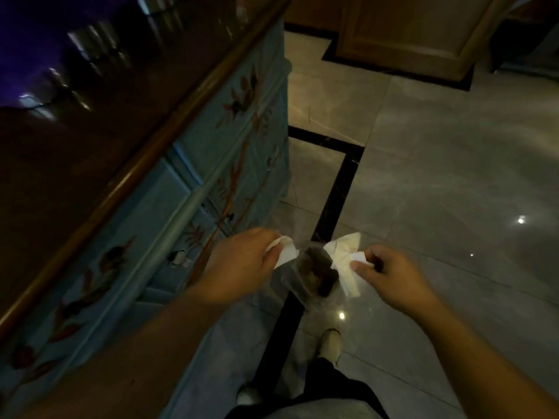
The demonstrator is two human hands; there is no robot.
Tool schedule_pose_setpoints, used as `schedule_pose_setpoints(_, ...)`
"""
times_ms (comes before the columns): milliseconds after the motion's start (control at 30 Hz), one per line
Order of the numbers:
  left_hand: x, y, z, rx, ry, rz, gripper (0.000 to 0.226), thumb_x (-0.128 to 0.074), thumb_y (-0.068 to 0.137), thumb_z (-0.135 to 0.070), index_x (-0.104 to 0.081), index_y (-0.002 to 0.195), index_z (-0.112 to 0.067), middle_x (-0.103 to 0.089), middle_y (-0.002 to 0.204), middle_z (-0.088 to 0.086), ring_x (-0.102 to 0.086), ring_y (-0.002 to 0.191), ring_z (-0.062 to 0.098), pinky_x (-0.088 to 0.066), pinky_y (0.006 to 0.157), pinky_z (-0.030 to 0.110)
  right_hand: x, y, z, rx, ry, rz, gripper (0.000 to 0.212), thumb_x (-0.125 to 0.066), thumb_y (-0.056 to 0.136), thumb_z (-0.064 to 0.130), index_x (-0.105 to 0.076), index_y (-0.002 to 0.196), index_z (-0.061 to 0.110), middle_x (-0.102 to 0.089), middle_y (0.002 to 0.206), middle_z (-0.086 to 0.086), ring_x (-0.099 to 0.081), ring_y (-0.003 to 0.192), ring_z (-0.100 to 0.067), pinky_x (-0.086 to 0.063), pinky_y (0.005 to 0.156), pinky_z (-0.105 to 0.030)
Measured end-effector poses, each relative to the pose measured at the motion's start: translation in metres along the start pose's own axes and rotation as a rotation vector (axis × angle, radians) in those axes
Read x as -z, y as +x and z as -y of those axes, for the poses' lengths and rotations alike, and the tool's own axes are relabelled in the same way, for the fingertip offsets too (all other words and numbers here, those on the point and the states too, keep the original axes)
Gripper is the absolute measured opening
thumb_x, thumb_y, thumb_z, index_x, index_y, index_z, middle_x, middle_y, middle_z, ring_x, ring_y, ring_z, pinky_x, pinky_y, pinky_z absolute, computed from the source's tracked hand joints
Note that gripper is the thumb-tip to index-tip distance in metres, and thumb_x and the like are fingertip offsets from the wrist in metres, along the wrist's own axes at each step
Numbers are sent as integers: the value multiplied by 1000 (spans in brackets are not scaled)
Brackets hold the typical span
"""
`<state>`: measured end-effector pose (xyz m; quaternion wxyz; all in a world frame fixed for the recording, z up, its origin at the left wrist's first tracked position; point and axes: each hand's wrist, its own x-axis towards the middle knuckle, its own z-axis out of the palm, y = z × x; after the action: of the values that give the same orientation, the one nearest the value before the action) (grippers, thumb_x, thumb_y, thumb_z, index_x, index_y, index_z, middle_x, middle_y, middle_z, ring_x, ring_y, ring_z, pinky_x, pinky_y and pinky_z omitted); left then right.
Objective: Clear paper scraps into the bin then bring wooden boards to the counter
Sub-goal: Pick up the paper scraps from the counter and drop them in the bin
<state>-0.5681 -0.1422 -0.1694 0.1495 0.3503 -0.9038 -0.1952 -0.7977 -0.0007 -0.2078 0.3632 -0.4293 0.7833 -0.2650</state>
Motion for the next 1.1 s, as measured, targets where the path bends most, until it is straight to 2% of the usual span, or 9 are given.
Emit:
schedule_pose_setpoints(200,-91,35,-1,56,-70,104,29,-51,89,-32,-65,102,-11,-70,94,11,-66,81,29,-54,67,41,8,28,-81,-122,-2,43,24,-65,88,29,-51,68,31,-55,68,8,-53,63,-9,-38,54,-25)
schedule_pose_setpoints(333,-157,49,21,178,-108,191,30,-47,88,-35,-63,105,-16,-68,100,12,-64,84,30,-51,72,39,-16,52,-135,-239,63,21,15,-65,87,29,-60,80,17,-63,76,-4,-58,68,-17,-39,54,-29)
schedule_pose_setpoints(500,-248,64,73,206,-105,334,26,-52,91,-27,-61,111,-11,-66,105,14,-61,92,30,-42,75,32,-86,90,-205,-416,154,27,19,-67,86,27,-56,70,24,-59,68,4,-55,61,-7,-34,51,-20)
schedule_pose_setpoints(567,-287,62,94,244,-145,370,24,-55,90,-21,-62,108,-7,-66,103,18,-60,89,31,-39,72,30,-121,105,-236,-504,224,11,21,-69,84,24,-58,67,22,-59,65,1,-56,59,-10,-37,52,-23)
schedule_pose_setpoints(667,-341,58,125,326,-176,428,20,-52,92,-24,-61,101,-10,-65,95,14,-53,76,20,-35,64,29,-173,128,-278,-617,308,4,15,-70,82,20,-61,70,16,-62,67,-4,-60,63,-18,-41,55,-28)
schedule_pose_setpoints(867,-432,51,176,428,-204,466,20,-49,93,-24,-60,100,-9,-62,96,11,-52,77,17,-36,65,28,-256,174,-344,-764,457,-85,18,-71,81,15,-63,65,17,-62,63,0,-60,60,-17,-43,52,-27)
schedule_pose_setpoints(967,-471,50,195,484,-217,491,21,-49,93,-27,-61,97,-10,-62,95,9,-54,80,16,-39,67,27,-288,207,-364,-743,485,-85,14,-69,81,15,-63,70,17,-64,70,-3,-63,67,-20,-54,61,-36)
schedule_pose_setpoints(1033,-494,52,204,495,-221,491,21,-50,93,-26,-62,94,-8,-64,93,13,-57,80,21,-41,69,28,-302,229,-375,-721,527,-77,11,-70,81,15,-62,74,14,-64,73,-5,-63,74,-25,-54,69,-39)
schedule_pose_setpoints(1100,-511,54,207,489,-255,493,22,-52,92,-24,-62,97,-6,-65,95,15,-60,84,26,-44,72,30,-309,245,-380,-728,605,-66,18,-72,81,15,-62,94,9,-66,89,-12,-64,87,-32,-54,80,-45)
